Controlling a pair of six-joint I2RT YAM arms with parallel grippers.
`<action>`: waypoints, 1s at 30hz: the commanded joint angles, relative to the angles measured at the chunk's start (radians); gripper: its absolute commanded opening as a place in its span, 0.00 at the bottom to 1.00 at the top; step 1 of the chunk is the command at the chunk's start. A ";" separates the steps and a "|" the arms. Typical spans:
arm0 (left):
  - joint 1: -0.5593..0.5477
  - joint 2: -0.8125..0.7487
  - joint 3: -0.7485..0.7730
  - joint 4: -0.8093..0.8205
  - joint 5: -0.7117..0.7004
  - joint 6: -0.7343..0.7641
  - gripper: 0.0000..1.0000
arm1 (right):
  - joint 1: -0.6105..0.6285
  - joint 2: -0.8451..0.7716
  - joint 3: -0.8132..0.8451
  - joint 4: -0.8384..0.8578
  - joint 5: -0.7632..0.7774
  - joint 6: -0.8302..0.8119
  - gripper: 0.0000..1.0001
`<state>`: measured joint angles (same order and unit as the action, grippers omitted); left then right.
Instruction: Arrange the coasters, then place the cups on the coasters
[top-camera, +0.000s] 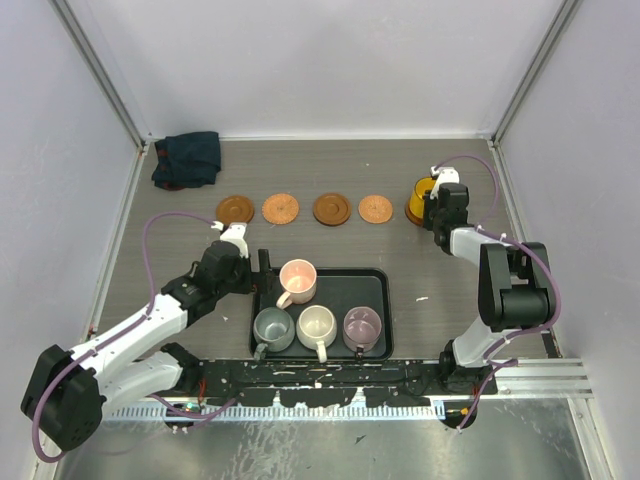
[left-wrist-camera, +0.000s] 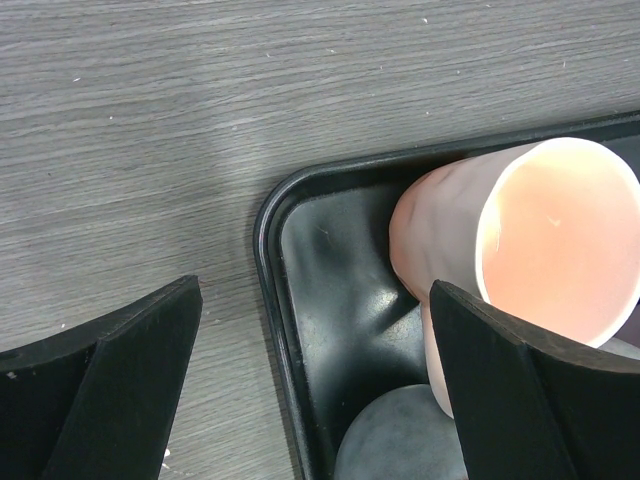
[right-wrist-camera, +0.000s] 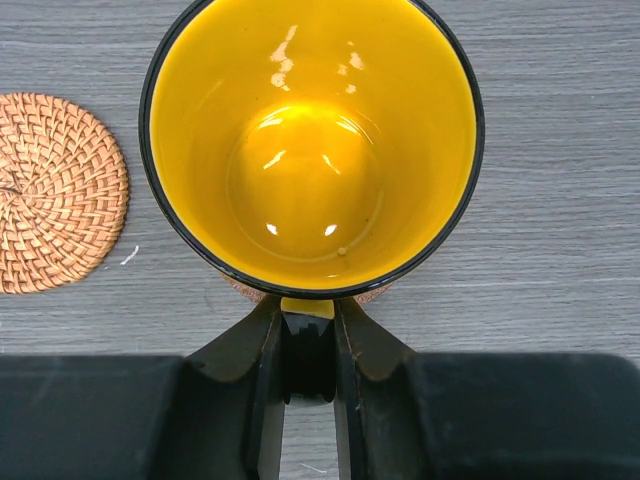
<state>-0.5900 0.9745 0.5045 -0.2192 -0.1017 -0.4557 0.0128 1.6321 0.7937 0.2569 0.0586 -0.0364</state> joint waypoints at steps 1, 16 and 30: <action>-0.005 -0.006 0.035 0.058 -0.018 0.013 0.98 | -0.001 -0.024 0.051 0.093 0.012 -0.008 0.01; -0.005 -0.032 0.027 0.048 -0.027 0.011 0.98 | 0.000 -0.011 0.037 0.081 0.003 -0.002 0.13; -0.005 -0.078 0.018 0.025 -0.032 0.005 0.98 | -0.001 -0.060 -0.003 0.067 -0.023 0.016 0.44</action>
<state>-0.5900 0.9268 0.5045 -0.2214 -0.1135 -0.4561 0.0128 1.6337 0.7918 0.2691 0.0494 -0.0280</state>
